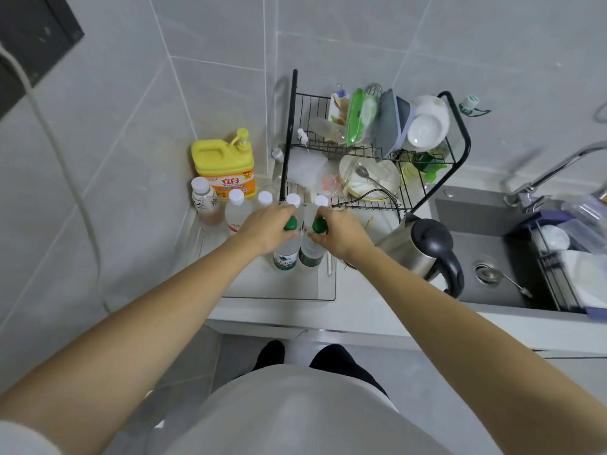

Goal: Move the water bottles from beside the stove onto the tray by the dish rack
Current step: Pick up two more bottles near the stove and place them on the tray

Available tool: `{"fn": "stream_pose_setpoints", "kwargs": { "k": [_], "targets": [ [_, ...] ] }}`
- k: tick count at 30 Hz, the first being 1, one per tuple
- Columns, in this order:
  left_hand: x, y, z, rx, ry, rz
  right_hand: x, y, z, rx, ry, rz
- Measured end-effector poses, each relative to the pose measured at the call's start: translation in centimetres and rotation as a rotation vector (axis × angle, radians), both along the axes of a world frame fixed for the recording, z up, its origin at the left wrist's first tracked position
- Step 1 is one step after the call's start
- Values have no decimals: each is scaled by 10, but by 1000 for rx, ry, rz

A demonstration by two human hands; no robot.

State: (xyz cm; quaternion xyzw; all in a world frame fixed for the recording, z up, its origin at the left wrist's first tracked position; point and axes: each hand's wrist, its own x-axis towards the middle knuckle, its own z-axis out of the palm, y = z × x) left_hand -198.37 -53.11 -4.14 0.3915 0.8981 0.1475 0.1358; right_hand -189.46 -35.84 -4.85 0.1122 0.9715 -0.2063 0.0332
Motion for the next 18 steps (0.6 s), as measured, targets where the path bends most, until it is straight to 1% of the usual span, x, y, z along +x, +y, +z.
{"fn": "stream_pose_setpoints", "kwargs": {
  "k": [7, 18],
  "targets": [
    [1, 3, -1, -9, 14, -18, 2, 2, 0, 72, -8, -42],
    [2, 5, -2, 19, -4, -38, -1, 4, 5, 90, -57, -59]
  ]
}}
